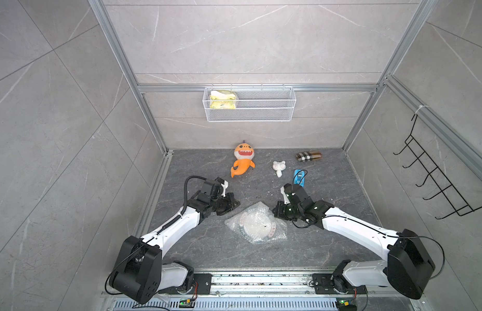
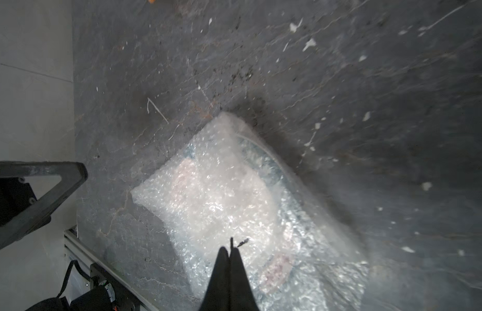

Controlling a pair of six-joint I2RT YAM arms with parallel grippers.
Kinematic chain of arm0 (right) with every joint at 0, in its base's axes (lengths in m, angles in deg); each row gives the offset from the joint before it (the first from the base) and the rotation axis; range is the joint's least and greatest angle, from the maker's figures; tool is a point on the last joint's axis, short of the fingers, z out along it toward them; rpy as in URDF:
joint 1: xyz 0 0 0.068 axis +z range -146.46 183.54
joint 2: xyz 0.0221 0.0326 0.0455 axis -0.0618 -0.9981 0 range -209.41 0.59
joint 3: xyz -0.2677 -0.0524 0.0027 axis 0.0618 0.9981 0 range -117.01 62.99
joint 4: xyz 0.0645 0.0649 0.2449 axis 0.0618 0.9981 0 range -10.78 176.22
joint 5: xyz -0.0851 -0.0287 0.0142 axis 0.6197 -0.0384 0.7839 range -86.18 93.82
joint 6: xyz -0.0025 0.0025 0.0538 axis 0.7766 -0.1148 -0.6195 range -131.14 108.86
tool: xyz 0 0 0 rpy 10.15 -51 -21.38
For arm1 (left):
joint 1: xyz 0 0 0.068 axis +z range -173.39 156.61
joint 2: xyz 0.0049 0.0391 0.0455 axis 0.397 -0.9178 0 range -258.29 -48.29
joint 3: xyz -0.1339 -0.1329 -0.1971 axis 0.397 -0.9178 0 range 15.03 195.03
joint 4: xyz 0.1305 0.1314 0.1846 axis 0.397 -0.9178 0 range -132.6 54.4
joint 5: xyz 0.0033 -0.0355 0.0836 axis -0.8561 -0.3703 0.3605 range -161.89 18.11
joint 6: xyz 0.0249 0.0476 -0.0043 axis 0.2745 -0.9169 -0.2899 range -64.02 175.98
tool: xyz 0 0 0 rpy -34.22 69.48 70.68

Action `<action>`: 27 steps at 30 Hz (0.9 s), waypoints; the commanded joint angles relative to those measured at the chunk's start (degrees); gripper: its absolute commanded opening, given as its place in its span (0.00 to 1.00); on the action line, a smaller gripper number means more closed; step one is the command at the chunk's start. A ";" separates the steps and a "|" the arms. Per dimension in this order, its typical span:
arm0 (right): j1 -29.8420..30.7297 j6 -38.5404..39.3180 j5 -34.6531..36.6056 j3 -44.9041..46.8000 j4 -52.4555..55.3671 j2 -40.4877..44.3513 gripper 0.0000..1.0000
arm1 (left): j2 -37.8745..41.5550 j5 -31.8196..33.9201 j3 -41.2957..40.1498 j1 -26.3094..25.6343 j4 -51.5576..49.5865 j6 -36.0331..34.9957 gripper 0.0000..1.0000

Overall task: Wrap dinner plates in bubble wrap
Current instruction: Reset both arms

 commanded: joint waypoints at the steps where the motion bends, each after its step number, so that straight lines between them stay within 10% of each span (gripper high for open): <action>1: -5.90 8.07 2.91 -1.04 4.18 2.05 0.04 | 3.75 6.94 1.12 5.47 -8.30 -7.71 0.00; 8: -17.71 23.10 23.37 2.17 -1.39 3.77 0.78 | 11.86 30.09 -2.28 17.22 -7.42 -18.62 0.36; 11: -20.88 27.92 29.17 7.55 -10.68 5.09 1.00 | 15.19 43.01 -7.06 18.76 -1.82 -21.92 0.70; 19: -26.87 29.79 31.22 22.61 -32.03 7.45 1.00 | 17.51 50.16 -23.31 19.21 27.83 -28.42 0.81; 27: -27.08 36.40 25.86 35.51 -60.14 8.94 1.00 | 4.36 44.03 -29.76 19.21 53.38 -35.66 0.84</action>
